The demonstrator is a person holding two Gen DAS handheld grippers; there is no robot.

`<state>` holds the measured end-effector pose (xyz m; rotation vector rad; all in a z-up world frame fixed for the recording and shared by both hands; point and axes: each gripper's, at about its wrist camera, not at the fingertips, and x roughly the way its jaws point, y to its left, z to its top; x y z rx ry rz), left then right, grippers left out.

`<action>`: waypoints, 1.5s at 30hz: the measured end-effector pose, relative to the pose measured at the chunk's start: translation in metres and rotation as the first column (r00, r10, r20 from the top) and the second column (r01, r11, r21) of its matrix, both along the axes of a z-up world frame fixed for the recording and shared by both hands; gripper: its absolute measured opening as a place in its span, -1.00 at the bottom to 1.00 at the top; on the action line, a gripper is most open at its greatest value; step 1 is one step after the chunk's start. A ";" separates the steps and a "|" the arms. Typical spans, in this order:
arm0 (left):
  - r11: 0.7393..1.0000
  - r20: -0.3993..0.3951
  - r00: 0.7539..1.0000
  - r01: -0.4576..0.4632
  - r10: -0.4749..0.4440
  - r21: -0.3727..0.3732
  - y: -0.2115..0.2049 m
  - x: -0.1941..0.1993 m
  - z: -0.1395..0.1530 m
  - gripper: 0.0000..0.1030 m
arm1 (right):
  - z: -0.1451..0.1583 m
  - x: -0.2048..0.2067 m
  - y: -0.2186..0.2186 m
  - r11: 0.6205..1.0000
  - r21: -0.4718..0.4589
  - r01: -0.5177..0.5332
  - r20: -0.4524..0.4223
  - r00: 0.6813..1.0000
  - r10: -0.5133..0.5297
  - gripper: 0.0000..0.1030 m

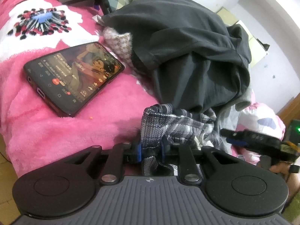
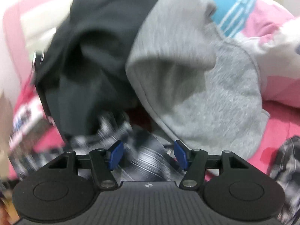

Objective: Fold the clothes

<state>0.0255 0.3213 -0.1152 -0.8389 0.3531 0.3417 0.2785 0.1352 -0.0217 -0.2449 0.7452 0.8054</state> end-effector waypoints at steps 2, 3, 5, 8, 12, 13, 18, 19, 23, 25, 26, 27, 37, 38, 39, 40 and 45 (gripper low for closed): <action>1.000 0.004 1.000 0.001 -0.001 0.007 0.000 0.000 -0.001 -0.65 | -0.008 0.010 0.003 0.999 -0.028 -0.038 0.008 0.999 0.039 0.22; 1.000 0.007 1.000 0.001 -0.001 0.007 0.000 0.000 -0.002 -0.65 | -0.011 0.015 0.005 0.998 -0.016 -0.063 -0.014 0.998 0.063 0.22; 1.000 0.014 1.000 0.000 0.000 -0.002 0.001 -0.001 -0.003 -0.66 | -0.017 0.022 0.010 0.992 0.018 -0.122 -0.084 0.989 0.123 0.22; 1.000 0.020 1.000 -0.002 0.002 -0.006 0.002 -0.001 -0.003 -0.67 | -0.030 0.019 0.026 0.983 -0.038 -0.178 -0.112 0.979 0.173 0.22; 1.000 0.025 1.000 -0.001 0.001 0.003 0.002 -0.002 -0.003 -0.68 | -0.030 0.014 0.028 0.983 -0.061 -0.175 -0.080 0.982 0.170 -0.57; 1.000 0.026 1.000 -0.001 0.001 0.006 0.001 -0.002 -0.002 -0.69 | -0.028 0.014 0.027 0.984 -0.070 -0.166 -0.059 0.985 0.162 -0.78; 0.999 0.020 1.000 -0.009 0.008 0.039 -0.003 0.007 0.002 -0.70 | -0.014 -0.012 0.024 0.987 -0.133 -0.092 0.206 0.971 0.118 -0.81; 0.999 0.017 1.000 -0.010 0.009 0.051 -0.003 0.012 0.003 -0.70 | -0.015 -0.012 0.025 0.987 -0.139 -0.080 0.235 0.966 0.111 -0.82; 0.997 0.014 1.000 -0.022 0.021 0.069 -0.002 0.026 0.004 -0.70 | -0.024 -0.004 0.027 0.990 -0.134 -0.042 0.264 0.962 0.077 -0.82; 0.997 0.014 1.000 -0.028 0.027 0.067 -0.001 0.026 0.001 -0.70 | -0.029 0.001 0.028 0.991 -0.131 -0.023 0.278 0.959 0.059 -0.81; 0.997 0.017 1.000 -0.026 0.025 0.068 -0.001 0.025 0.001 -0.70 | -0.032 0.003 0.029 0.992 -0.129 -0.014 0.285 0.957 0.051 -0.81; 0.997 0.020 1.000 -0.024 0.023 0.069 -0.001 0.025 0.000 -0.70 | -0.034 0.005 0.029 0.992 -0.127 -0.005 0.292 0.955 0.042 -0.80; 0.996 0.031 1.000 0.003 -0.005 0.089 -0.003 0.021 0.001 -0.62 | 0.010 0.012 -0.034 0.986 0.137 0.099 0.080 0.991 -0.111 -0.08; 0.996 0.032 0.999 0.005 -0.008 0.091 -0.003 0.021 0.001 -0.58 | 0.018 0.010 -0.050 0.973 0.182 0.142 0.049 0.987 -0.153 0.02; 0.996 0.033 0.999 0.008 -0.011 0.093 -0.003 0.021 0.001 -0.51 | 0.026 0.007 -0.065 0.957 0.225 0.185 0.016 0.981 -0.193 0.10; 0.995 0.034 0.999 0.008 -0.012 0.097 -0.004 0.020 0.002 -0.46 | 0.035 0.002 -0.084 0.936 0.271 0.222 -0.023 0.974 -0.225 0.11; 0.991 0.037 0.999 -0.012 0.007 0.133 -0.014 0.008 0.012 0.06 | 0.052 -0.041 -0.180 0.771 0.489 0.408 -0.271 0.911 -0.310 0.34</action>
